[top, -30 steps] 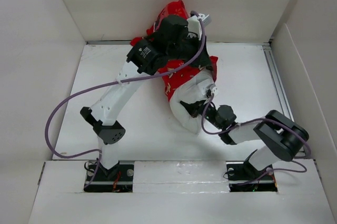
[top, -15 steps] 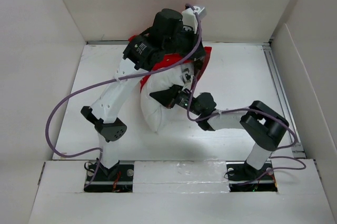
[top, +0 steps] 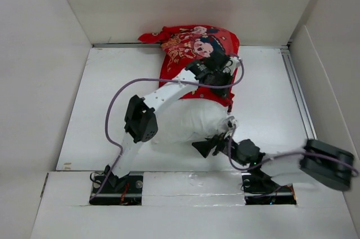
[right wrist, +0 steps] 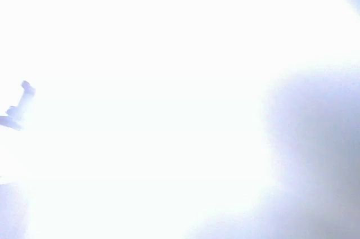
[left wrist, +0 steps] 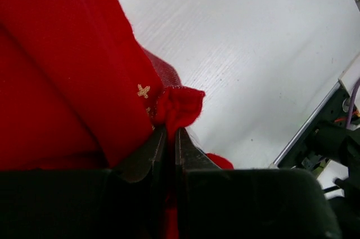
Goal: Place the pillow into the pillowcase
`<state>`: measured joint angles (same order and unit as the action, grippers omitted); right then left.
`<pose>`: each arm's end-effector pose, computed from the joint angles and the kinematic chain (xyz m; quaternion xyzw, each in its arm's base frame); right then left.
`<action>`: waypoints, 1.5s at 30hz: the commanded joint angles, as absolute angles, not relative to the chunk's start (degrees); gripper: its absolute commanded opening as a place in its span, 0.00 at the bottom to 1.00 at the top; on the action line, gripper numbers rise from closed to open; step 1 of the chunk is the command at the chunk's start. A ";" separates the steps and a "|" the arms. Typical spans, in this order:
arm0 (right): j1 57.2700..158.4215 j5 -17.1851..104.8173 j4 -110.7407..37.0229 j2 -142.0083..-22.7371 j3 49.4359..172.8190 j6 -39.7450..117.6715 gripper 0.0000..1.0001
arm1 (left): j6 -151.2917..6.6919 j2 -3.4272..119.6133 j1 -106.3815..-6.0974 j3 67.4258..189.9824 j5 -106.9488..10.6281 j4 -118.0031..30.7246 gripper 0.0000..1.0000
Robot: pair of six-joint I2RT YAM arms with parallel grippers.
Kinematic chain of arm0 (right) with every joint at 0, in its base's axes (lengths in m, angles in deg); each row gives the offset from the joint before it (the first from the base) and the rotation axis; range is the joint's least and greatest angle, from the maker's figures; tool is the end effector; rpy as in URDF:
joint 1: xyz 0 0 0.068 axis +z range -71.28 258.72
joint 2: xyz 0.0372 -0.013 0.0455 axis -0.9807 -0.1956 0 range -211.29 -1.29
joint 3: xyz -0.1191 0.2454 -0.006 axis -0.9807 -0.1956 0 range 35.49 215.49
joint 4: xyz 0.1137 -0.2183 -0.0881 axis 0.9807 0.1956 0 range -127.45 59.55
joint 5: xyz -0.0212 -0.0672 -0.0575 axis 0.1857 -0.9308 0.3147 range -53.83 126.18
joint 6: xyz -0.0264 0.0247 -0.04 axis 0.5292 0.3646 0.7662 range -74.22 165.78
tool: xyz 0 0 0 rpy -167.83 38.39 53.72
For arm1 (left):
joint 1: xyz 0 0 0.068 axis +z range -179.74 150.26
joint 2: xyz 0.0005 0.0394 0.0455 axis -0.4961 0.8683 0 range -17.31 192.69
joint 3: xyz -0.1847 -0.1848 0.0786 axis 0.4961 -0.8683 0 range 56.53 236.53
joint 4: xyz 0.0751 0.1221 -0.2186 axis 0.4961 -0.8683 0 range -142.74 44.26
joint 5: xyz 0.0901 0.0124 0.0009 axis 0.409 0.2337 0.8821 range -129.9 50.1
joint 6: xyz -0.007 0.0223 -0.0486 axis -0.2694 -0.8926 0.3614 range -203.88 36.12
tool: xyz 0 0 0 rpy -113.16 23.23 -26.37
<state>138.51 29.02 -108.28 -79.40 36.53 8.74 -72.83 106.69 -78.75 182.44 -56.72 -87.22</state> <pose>0.0982 0.1598 0.1346 -0.1058 0.7367 0.4675 0.4770 0.3161 -0.3795 0.3316 0.3500 0.8261 -0.3255 0.2986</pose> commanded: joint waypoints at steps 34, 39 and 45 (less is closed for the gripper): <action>103.42 30.03 -76.55 -40.92 48.59 13.86 0.99 | -68.32 97.21 -80.28 181.87 -72.15 -71.85 0.00; 102.10 25.19 -75.07 -45.14 52.63 20.02 0.99 | -69.02 96.59 -80.28 181.87 -72.77 -71.85 0.00; 100.96 24.75 -79.11 -50.41 56.05 24.06 0.77 | -70.08 96.59 -80.28 183.18 -74.62 -73.16 0.00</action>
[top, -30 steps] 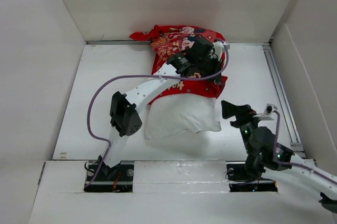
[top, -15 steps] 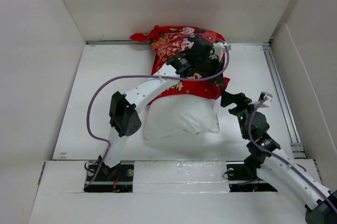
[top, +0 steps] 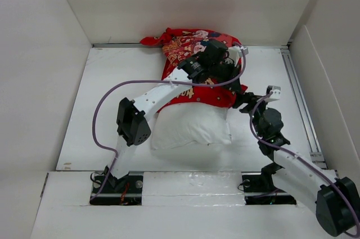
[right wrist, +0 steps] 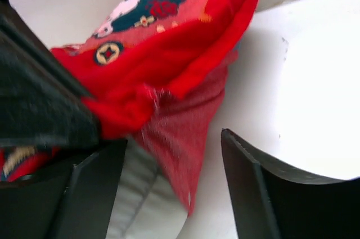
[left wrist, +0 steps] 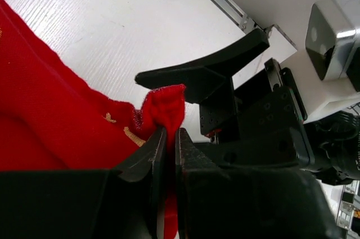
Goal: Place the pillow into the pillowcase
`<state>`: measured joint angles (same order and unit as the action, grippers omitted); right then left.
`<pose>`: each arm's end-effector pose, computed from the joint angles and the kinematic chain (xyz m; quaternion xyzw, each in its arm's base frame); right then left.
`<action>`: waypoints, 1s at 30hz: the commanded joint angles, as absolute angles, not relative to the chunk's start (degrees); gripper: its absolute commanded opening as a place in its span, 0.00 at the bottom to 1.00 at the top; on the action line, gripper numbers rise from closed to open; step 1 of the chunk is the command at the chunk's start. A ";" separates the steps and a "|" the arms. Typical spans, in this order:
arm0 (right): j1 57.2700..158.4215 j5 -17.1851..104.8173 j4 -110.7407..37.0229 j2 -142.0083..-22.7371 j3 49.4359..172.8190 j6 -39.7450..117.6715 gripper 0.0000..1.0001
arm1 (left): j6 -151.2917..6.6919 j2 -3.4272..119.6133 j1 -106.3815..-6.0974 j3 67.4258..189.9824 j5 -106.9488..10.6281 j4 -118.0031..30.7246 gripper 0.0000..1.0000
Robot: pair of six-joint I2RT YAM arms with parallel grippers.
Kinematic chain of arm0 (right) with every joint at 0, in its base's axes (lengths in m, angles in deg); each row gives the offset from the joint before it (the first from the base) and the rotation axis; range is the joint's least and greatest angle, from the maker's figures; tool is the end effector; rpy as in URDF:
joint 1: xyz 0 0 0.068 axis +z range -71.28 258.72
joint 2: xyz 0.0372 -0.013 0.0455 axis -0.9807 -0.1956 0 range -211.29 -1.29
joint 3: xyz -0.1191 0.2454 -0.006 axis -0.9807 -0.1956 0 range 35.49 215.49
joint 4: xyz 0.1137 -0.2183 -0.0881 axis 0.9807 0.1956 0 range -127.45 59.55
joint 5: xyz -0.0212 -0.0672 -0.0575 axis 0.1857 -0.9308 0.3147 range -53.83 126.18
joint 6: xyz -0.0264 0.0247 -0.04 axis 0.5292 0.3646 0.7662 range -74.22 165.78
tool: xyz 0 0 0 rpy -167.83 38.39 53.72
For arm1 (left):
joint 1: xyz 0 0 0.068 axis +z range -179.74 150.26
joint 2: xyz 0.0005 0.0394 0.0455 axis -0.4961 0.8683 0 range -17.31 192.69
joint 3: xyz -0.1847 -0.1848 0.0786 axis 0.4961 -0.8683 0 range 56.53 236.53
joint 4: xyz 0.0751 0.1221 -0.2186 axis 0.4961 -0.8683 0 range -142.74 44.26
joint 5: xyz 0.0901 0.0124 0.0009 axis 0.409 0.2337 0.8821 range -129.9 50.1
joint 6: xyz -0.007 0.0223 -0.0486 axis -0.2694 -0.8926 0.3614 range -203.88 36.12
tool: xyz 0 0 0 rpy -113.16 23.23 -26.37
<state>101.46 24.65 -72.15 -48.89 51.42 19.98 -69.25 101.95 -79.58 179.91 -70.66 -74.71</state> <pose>0.1786 0.0671 0.2366 0.0911 0.6825 0.2337 0.6865 0.2982 -0.3817 0.3773 0.3818 0.7313 -0.4660 0.3199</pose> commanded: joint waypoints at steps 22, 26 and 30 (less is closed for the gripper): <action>89.98 7.34 -59.28 -49.72 54.74 10.73 0.00 | -42.00 53.66 -71.23 123.69 -16.53 -58.33 1.00; 84.62 11.73 -57.76 -51.90 54.74 8.52 0.00 | -35.73 49.48 -71.22 110.00 -16.34 -55.76 1.00; 82.85 16.92 -57.14 -55.77 54.74 7.98 0.00 | -32.47 52.54 -71.22 102.34 -21.08 -53.57 1.00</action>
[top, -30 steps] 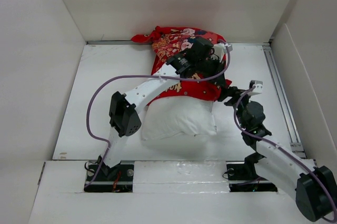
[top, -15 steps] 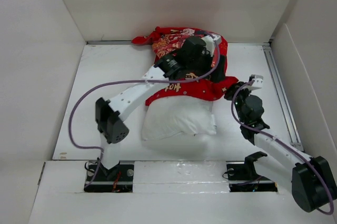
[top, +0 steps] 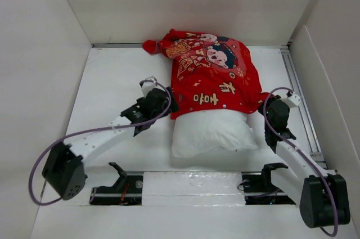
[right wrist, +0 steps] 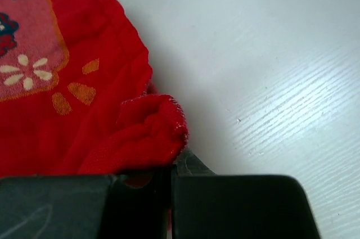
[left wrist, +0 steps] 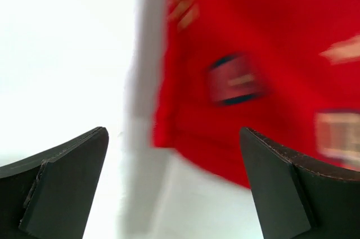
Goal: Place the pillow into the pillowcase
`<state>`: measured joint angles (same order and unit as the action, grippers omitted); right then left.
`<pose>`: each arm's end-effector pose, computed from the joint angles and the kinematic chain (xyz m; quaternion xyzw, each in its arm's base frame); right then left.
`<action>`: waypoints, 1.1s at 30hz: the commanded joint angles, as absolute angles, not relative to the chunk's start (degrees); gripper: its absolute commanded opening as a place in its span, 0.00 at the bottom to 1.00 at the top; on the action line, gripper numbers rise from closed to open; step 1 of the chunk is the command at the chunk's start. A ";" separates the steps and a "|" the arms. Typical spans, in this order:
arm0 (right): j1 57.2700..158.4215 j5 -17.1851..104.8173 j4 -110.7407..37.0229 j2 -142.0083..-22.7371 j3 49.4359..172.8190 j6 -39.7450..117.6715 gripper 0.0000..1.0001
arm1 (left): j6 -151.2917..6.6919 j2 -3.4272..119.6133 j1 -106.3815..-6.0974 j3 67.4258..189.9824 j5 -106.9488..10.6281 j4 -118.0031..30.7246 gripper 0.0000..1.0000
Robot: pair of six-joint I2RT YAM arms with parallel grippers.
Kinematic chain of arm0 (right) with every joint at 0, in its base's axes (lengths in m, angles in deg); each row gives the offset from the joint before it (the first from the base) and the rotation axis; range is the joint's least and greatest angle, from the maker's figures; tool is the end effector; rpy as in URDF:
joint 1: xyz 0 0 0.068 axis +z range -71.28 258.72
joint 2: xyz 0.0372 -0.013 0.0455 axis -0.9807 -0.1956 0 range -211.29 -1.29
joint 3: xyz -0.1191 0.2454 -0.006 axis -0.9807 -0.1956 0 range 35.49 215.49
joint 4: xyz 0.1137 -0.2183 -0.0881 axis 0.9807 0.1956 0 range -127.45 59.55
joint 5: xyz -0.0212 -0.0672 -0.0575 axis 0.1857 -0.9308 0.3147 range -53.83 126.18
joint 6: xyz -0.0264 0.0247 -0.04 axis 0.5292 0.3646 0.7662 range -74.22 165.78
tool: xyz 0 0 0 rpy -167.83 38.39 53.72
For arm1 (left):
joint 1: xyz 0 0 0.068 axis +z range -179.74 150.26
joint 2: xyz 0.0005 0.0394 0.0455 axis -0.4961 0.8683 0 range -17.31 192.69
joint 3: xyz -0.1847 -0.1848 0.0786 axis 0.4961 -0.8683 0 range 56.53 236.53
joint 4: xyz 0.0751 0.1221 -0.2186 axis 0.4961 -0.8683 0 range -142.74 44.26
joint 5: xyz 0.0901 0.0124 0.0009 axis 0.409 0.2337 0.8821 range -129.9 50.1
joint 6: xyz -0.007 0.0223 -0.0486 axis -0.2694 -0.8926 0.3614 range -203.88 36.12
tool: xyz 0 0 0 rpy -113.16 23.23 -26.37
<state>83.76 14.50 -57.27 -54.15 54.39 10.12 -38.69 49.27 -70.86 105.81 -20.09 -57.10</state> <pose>0.2015 0.0045 0.2107 0.3160 0.7167 0.0708 0.6176 0.2046 -0.1627 0.2887 -0.1178 0.8437 -0.2358 0.4677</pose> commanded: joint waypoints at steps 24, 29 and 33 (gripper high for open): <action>80.39 38.90 -63.73 -64.67 57.99 17.04 0.00 | -45.38 54.57 -70.70 82.99 -32.87 -14.02 0.95; 80.39 39.95 -63.73 -64.13 57.47 17.56 0.00 | -45.91 61.34 -67.98 85.01 -35.67 -9.81 0.69; 79.86 40.48 -63.73 -64.13 57.47 18.09 0.00 | -45.91 64.86 -65.78 83.88 -37.26 -2.95 0.48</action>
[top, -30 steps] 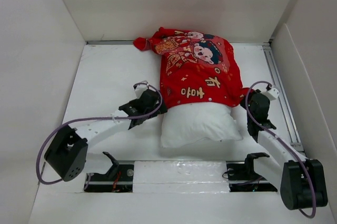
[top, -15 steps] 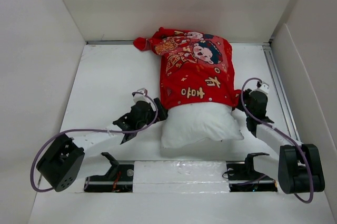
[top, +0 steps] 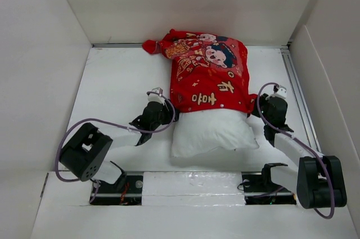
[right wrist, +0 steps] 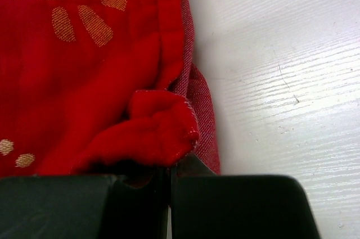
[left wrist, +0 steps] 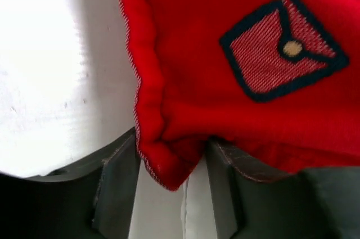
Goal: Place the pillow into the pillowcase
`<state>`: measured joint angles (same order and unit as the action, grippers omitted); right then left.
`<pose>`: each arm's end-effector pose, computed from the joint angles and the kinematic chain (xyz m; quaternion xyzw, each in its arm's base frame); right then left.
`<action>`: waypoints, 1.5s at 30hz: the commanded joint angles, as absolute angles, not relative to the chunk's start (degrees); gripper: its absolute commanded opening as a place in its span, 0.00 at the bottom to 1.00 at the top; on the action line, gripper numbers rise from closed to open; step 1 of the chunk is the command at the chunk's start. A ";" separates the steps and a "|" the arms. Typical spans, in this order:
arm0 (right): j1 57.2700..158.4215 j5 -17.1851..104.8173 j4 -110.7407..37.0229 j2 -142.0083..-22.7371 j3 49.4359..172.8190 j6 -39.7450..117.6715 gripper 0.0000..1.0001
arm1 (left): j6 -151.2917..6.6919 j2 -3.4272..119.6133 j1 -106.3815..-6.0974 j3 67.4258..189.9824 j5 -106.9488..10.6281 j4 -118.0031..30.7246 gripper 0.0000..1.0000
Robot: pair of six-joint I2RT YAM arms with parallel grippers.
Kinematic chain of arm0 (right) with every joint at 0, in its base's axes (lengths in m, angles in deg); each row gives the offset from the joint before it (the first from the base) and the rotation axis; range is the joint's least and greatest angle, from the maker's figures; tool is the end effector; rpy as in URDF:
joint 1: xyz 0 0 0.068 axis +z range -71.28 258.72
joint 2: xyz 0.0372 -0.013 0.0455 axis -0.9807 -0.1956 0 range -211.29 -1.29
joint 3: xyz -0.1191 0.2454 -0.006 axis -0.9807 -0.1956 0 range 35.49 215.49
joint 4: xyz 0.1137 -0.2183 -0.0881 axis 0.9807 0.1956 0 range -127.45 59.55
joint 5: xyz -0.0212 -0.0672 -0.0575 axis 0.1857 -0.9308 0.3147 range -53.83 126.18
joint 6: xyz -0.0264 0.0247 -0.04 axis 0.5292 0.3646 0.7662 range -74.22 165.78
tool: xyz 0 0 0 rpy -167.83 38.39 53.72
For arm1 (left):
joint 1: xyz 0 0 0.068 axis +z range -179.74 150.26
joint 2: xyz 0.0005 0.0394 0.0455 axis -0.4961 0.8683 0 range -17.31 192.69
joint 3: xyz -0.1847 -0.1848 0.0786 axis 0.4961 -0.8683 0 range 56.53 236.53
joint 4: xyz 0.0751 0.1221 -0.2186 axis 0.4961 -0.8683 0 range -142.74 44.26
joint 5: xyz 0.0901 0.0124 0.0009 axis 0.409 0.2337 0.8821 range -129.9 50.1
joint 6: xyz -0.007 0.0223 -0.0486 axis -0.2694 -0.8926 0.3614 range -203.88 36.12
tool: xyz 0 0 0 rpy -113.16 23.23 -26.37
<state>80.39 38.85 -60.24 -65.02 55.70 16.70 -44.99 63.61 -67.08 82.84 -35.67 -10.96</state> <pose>0.2244 0.0082 0.1863 0.1820 0.8023 0.1691 0.5427 0.2179 -0.1630 0.1721 -0.0323 0.8174 -0.3308 0.4705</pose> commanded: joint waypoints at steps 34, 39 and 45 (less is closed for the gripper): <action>85.75 54.71 -24.81 -53.31 101.56 20.11 0.00 | -55.48 50.08 -65.43 155.66 -25.48 -71.04 0.00; 86.37 54.02 -21.55 -56.13 121.16 20.11 0.00 | -57.42 66.86 -65.42 194.81 -24.26 -85.43 0.00; 86.37 54.10 -6.80 -72.99 152.43 20.64 0.00 | -58.40 68.04 -65.42 197.71 -19.60 -77.05 0.00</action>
<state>86.16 54.33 -11.11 -67.86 141.93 19.63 -57.05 72.33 -65.64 199.64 -22.82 -83.50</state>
